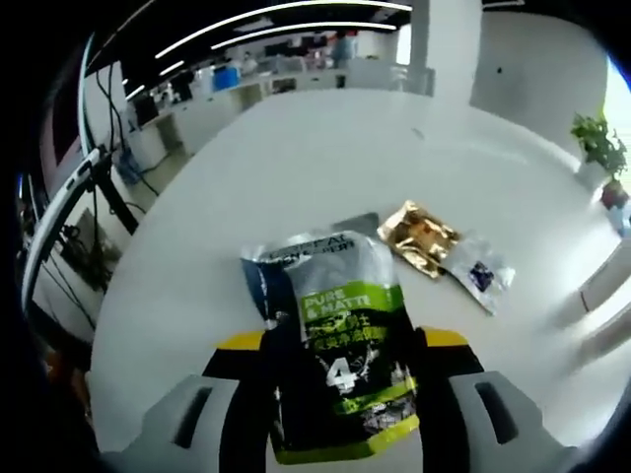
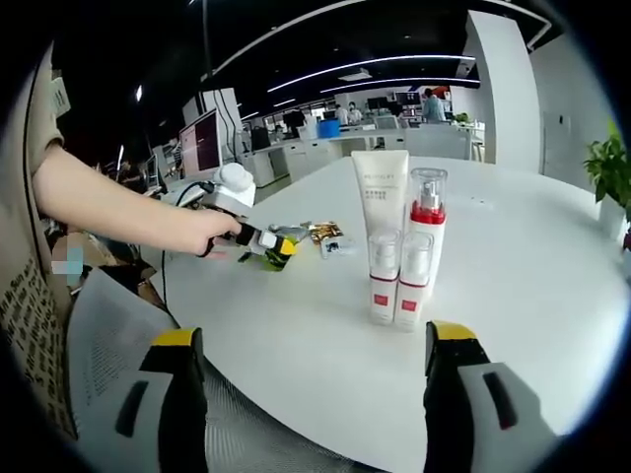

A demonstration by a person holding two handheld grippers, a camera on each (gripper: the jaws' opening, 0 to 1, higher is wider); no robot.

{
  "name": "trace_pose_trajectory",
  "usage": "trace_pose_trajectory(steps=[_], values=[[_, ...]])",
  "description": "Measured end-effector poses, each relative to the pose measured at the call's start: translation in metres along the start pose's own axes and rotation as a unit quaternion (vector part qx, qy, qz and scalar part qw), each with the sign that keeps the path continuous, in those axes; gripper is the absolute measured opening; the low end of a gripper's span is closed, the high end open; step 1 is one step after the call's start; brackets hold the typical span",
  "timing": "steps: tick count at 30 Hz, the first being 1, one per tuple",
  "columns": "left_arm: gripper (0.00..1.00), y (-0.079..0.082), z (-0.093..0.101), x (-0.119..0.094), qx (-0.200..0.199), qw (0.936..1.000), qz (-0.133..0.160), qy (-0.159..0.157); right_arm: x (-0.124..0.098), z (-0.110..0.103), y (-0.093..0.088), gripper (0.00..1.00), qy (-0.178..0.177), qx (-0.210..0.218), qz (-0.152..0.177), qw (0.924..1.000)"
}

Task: Arrange the skincare products in the storage area until every visible bottle or jar stands upright without overlapping.

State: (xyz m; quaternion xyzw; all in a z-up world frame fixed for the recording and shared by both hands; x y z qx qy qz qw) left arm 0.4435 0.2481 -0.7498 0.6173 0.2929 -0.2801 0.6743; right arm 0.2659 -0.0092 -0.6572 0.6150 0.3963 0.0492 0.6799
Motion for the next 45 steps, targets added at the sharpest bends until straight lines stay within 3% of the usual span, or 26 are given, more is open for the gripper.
trace_pose_trajectory(steps=[6,9,13,17,19,29,34,45], values=[[0.39,-0.004,-0.001,-0.005,0.001,1.0,-0.003,-0.004,0.0,0.0,-0.001,0.92,0.001,0.0,-0.002,1.0],[0.31,-0.004,-0.001,-0.007,-0.027,0.9995,-0.001,-0.017,0.0,-0.001,-0.001,0.92,0.002,-0.001,-0.003,1.0],[0.25,-0.005,-0.001,-0.008,-0.03,0.9992,-0.002,-0.026,0.001,-0.001,-0.001,0.92,0.002,-0.002,-0.003,1.0],[0.12,0.0,0.002,-0.011,-0.039,0.9983,0.011,-0.041,0.0,-0.001,-0.001,0.92,0.002,-0.003,-0.003,1.0],[0.11,0.003,0.007,-0.014,-0.058,0.9964,0.017,-0.06,0.0,-0.001,0.0,0.92,0.002,-0.003,-0.002,1.0],[0.07,0.014,0.012,-0.031,-0.067,0.9931,0.042,-0.087,0.0,-0.002,0.001,0.92,0.005,-0.006,0.001,1.0],[0.07,0.02,0.022,-0.048,-0.072,0.9882,0.061,-0.12,0.0,-0.004,0.002,0.9,0.011,-0.007,0.004,0.9999],[0.06,0.015,0.037,-0.083,-0.018,0.9849,0.084,-0.15,-0.001,-0.007,0.006,0.88,0.02,-0.011,0.019,0.9996]])
Point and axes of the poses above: the point that each gripper's makers call its tool centre point, and the gripper's own axes: x roughly forward along the fingers, z roughly to its right, y roughly out of its top, the point moved 3 cm from there along -x, roughly backward along the fingers, and after that the axes turned 5 degrees about -x, right-handed, at the moved point
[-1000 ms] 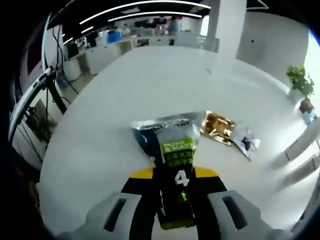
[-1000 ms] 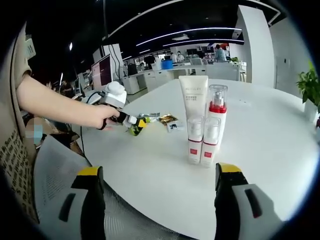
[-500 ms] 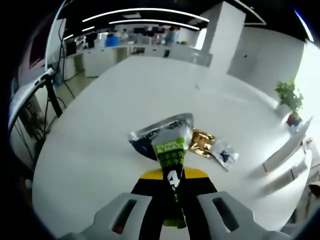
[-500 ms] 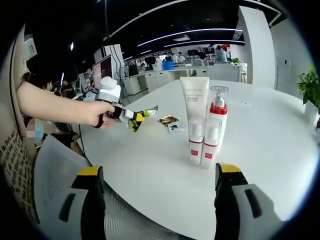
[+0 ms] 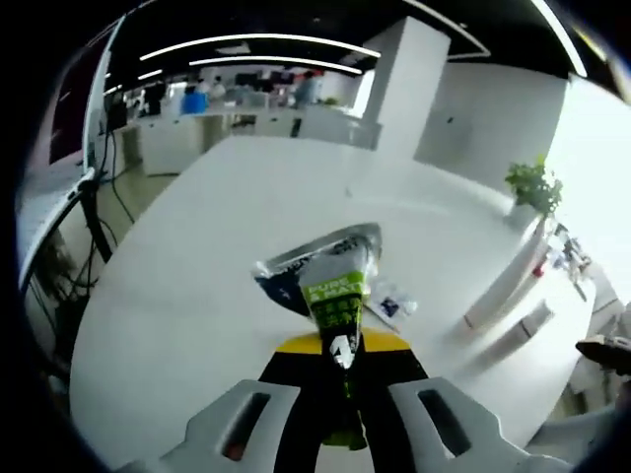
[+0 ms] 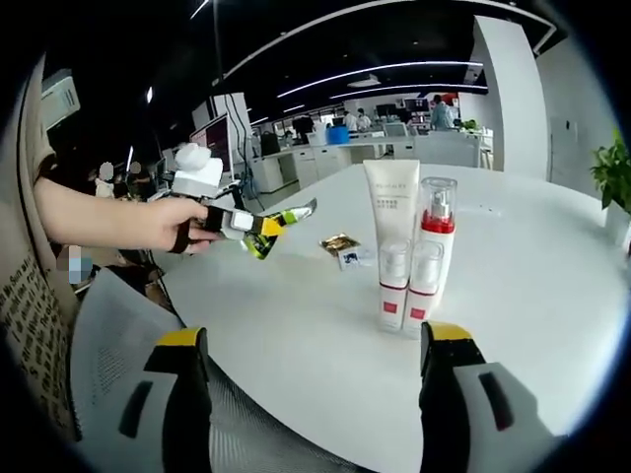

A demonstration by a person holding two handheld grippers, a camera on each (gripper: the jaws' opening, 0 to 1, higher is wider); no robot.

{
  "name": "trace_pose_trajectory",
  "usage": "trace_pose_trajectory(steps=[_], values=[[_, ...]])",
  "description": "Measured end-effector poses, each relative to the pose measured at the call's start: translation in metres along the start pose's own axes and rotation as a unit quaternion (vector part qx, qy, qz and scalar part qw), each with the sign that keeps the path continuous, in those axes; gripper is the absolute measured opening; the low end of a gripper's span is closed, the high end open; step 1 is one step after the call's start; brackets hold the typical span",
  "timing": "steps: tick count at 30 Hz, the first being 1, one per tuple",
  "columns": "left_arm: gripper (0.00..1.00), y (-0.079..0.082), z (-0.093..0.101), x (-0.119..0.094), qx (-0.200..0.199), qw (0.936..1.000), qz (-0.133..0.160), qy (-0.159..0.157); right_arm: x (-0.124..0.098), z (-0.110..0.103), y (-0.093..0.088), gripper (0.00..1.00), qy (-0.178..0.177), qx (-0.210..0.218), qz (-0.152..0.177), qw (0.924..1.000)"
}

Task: Arrange the skincare products in the storage area until every visible bottle or jar stands upright without overlapping.

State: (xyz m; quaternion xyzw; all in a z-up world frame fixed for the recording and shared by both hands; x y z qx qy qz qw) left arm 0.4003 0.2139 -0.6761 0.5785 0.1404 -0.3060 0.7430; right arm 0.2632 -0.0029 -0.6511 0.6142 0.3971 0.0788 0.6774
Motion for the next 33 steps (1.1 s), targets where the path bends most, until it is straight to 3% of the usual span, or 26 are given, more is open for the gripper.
trace_pose_trajectory(steps=[22,28,33], values=[[0.06,-0.007,0.046,-0.052,0.062,0.9954,0.031,-0.066,0.001,-0.015,0.0,0.78,0.038,-0.016,-0.002,0.9991],[0.06,-0.008,0.057,-0.068,0.06,0.9932,0.043,-0.09,0.001,-0.024,0.0,0.76,0.064,-0.029,-0.003,0.9975],[0.06,-0.008,0.068,-0.08,0.062,0.9905,0.055,-0.11,0.0,-0.025,0.005,0.7,0.085,-0.003,0.01,0.9963]])
Point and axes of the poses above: the point that each gripper's makers call its tool centre point, and the gripper's own axes: x roughly forward along the fingers, z roughly to its right, y roughly out of its top, the point moved 3 cm from there along -x, roughly backward along the fingers, and after that the axes turned 5 degrees about -x, right-handed, at the moved point
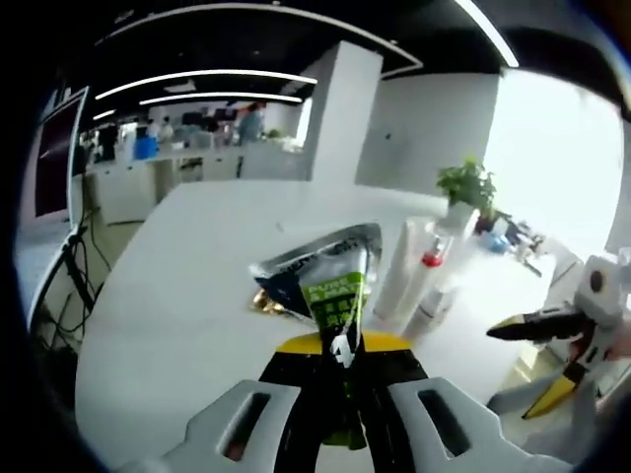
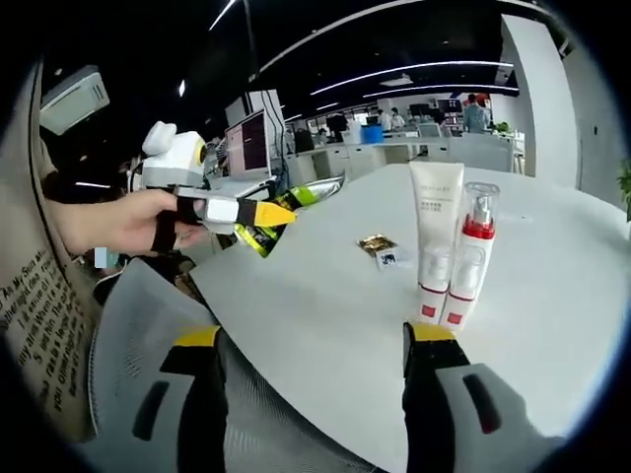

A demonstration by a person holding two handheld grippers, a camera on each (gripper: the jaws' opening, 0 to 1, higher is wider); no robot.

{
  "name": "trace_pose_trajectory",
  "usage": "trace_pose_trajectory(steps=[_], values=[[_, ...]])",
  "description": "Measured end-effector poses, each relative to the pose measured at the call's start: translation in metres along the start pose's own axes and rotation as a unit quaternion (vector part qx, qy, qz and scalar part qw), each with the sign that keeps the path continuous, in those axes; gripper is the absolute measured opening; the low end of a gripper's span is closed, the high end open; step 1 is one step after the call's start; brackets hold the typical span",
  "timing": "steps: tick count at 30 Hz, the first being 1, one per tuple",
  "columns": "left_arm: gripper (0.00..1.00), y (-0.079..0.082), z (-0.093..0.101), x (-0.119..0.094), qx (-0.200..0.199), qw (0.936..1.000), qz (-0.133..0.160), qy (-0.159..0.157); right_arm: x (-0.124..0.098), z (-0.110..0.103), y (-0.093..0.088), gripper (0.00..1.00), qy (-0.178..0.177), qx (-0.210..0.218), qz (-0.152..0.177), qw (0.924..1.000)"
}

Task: Arrange the skincare products in the storage area until every visible bottle or jar stands upright without overlapping.

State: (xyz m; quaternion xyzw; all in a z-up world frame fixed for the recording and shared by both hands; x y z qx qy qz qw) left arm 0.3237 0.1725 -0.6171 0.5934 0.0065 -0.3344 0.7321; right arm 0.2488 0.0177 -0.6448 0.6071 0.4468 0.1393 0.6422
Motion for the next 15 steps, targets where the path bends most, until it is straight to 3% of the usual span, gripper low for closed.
trace_pose_trajectory(steps=[5,7,10,15], values=[[0.06,0.001,0.013,-0.005,0.017,0.9994,0.008,-0.031,0.002,-0.002,0.011,0.67,0.024,0.039,0.029,0.9985],[0.06,0.001,0.02,-0.01,0.025,0.9987,0.013,-0.044,0.003,-0.006,0.022,0.67,0.035,0.075,0.061,0.9947],[0.06,0.001,0.03,-0.016,0.03,0.9974,0.016,-0.064,0.003,-0.01,0.039,0.67,0.044,0.084,0.085,0.9919],[0.06,0.001,0.048,-0.027,0.027,0.9949,0.026,-0.094,0.01,-0.014,0.077,0.67,0.066,0.124,0.146,0.9793]])
Point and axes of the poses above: the point that each gripper's makers call its tool centre point, and the gripper's own axes: x roughly forward along the fingers, z roughly to its right, y roughly out of its top, the point moved 3 cm from there along -x, roughly backward along the fingers, and after that the axes turned 5 degrees about -x, right-handed, at the moved point
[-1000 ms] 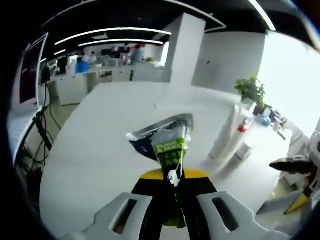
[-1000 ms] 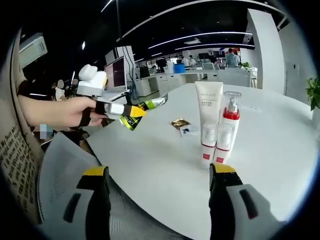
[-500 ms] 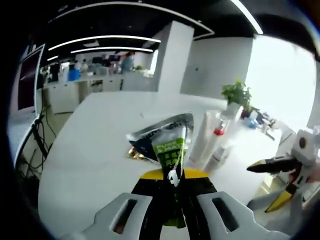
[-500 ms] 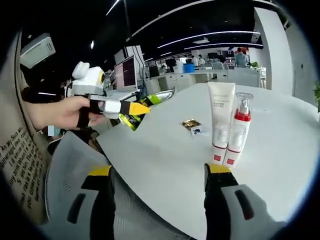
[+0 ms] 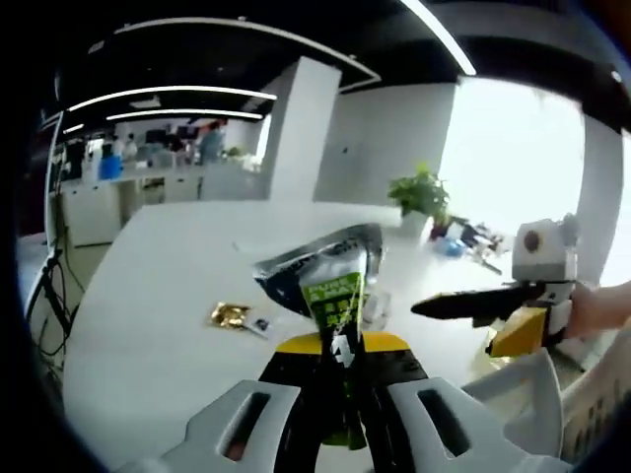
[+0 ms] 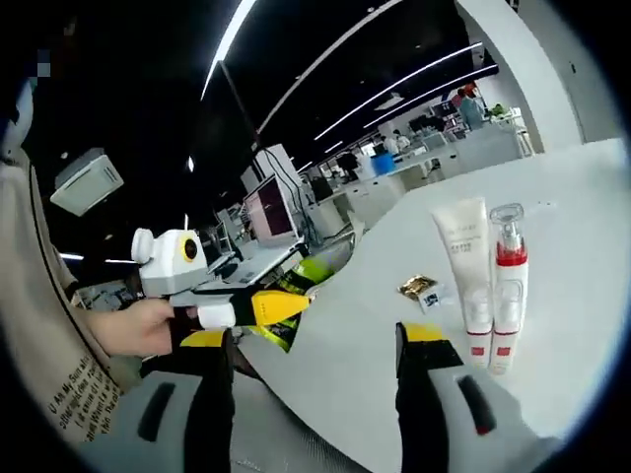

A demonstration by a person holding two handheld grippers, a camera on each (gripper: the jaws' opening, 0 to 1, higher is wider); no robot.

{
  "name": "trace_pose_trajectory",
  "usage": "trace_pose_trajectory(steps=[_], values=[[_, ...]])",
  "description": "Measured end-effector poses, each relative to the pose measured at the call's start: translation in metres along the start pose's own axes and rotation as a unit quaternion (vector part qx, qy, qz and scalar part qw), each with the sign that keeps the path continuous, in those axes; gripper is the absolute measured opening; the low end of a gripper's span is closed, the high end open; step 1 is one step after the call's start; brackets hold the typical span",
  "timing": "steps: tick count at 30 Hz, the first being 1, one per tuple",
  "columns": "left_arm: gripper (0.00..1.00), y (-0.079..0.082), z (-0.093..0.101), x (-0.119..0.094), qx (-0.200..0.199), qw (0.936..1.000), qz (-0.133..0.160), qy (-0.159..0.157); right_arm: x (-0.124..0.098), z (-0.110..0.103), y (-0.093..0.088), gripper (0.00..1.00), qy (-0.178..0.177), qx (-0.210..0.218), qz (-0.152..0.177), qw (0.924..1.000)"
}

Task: Arrange the skincare products in the storage area until every visible bottle or jar stands upright without overlapping.

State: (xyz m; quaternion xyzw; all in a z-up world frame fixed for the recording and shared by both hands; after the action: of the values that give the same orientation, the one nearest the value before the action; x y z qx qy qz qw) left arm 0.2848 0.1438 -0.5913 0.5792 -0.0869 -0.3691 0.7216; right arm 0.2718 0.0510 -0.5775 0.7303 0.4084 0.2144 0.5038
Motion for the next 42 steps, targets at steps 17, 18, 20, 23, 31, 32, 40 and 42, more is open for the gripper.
trace_pose_trajectory(steps=[17,18,20,23,31,32,40,42], values=[[0.07,0.002,0.032,-0.006,-0.001,0.9976,0.014,-0.068,0.022,0.002,0.025,0.42,0.015,0.1,0.071,0.9923],[0.07,0.002,0.032,-0.006,-0.002,0.9975,0.014,-0.069,0.022,0.0,0.024,0.35,0.023,0.107,0.065,0.9919],[0.07,0.002,0.032,-0.007,-0.005,0.9975,0.017,-0.068,0.024,0.0,0.022,0.29,0.027,0.116,0.06,0.9911],[0.07,0.002,0.032,-0.008,-0.009,0.9974,0.018,-0.069,0.024,-0.001,0.023,0.27,0.028,0.126,0.065,0.9895],[0.15,0.001,0.028,-0.008,-0.004,0.9983,0.012,-0.056,0.025,-0.003,0.024,0.17,0.036,0.163,0.08,0.9827],[0.15,0.001,0.028,-0.008,-0.003,0.9984,0.01,-0.055,0.025,-0.003,0.023,0.16,0.037,0.162,0.082,0.9827],[0.27,0.001,0.024,-0.01,0.001,0.9989,0.005,-0.047,0.022,-0.005,0.024,0.12,0.045,0.176,0.09,0.9792],[0.32,0.002,0.024,-0.01,0.003,0.9989,0.002,-0.046,0.02,-0.005,0.024,0.1,0.049,0.183,0.091,0.9778]])
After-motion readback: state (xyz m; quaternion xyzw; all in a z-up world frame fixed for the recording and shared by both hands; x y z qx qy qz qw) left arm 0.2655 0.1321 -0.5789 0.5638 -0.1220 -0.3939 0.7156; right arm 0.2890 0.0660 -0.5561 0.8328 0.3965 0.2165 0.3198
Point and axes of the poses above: the point that each gripper's makers call its tool centre point, and the gripper's own axes: x roughly forward along the fingers, z roughly to its right, y roughly out of its top, the point moved 3 cm from there along -x, roughly backward along the fingers, and after that the axes turned 5 degrees about -x, right-handed, at the moved point
